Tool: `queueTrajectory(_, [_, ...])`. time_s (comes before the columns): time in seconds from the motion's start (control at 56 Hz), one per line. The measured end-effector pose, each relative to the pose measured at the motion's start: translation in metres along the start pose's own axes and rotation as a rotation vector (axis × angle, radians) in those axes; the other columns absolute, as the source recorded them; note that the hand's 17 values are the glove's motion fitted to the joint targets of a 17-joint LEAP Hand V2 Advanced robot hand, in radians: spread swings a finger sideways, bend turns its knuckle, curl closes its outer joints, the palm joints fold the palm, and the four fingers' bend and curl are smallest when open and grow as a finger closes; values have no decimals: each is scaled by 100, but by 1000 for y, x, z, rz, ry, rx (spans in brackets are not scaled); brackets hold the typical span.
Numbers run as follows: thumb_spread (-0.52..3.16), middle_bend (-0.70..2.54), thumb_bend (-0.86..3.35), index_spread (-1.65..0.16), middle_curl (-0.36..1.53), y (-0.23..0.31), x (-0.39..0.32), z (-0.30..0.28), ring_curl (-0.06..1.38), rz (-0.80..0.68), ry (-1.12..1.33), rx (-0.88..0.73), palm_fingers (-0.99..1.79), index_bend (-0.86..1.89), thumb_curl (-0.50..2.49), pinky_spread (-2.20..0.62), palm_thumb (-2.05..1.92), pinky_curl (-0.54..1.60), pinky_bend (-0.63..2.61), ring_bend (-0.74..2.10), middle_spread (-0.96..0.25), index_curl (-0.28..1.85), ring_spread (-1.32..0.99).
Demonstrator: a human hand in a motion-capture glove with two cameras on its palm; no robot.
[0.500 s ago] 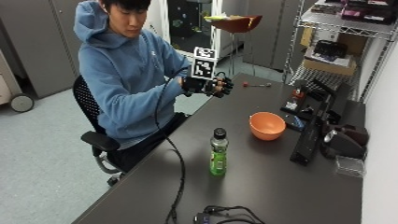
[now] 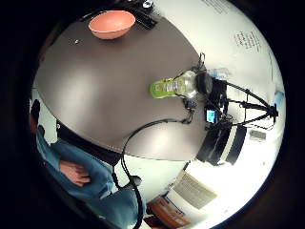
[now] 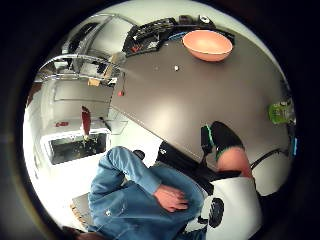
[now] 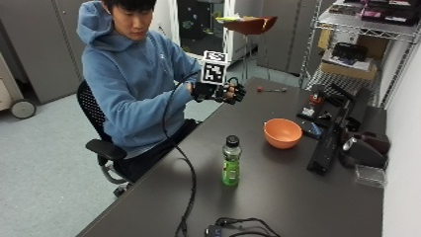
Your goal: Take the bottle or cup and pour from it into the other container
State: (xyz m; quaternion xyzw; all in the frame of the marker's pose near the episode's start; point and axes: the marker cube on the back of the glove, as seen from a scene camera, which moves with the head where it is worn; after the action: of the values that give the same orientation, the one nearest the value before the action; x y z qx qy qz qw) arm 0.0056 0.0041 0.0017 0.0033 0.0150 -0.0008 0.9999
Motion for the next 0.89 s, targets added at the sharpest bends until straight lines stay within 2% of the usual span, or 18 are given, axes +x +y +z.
queueTrajectory(0.482, [92, 20, -1, -35, 27, 36, 76, -8, 22, 104, 41, 91, 6, 15, 43, 23, 88, 31, 47, 37, 3, 22, 14])
queueTrajectory(0.892, [92, 25, -3, -33, 32, 59, 174, 3, 25, 146, -63, 319, 9, 12, 45, 24, 82, 33, 46, 41, 6, 20, 13])
